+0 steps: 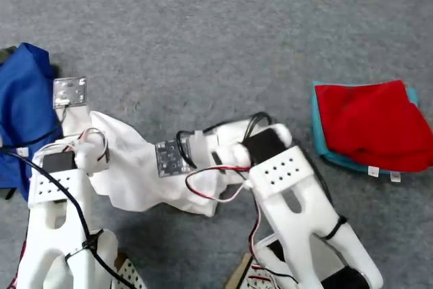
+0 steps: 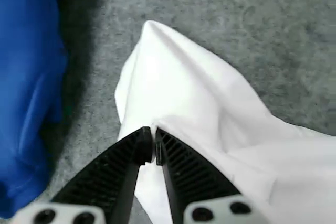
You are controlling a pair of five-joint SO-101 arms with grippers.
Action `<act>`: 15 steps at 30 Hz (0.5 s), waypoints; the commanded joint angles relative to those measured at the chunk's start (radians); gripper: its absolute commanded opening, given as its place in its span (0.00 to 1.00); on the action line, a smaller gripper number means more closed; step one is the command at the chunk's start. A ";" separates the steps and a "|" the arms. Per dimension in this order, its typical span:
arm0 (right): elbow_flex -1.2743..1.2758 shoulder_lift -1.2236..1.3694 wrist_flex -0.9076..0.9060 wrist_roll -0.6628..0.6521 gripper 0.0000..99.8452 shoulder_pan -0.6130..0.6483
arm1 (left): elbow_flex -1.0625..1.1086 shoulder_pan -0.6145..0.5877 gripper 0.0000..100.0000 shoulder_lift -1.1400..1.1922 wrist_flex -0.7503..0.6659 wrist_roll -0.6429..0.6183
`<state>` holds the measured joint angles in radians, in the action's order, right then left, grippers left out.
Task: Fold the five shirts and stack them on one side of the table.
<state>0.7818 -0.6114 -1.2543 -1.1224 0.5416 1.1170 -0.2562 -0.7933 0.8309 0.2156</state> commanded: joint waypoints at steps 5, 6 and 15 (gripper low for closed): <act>0.074 -0.031 0.046 -0.003 0.00 -0.024 | 0.140 -0.031 0.02 0.004 -0.150 0.002; 0.079 -0.031 0.054 -0.026 0.00 -0.044 | 0.164 -0.031 0.02 0.004 -0.176 0.002; 0.166 -0.051 0.078 -0.149 0.14 -0.199 | 0.173 -0.034 0.02 0.005 -0.203 0.002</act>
<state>0.9398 -0.6176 -1.1884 -1.2482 0.3836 1.2889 -0.2777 -0.7902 0.6467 0.2156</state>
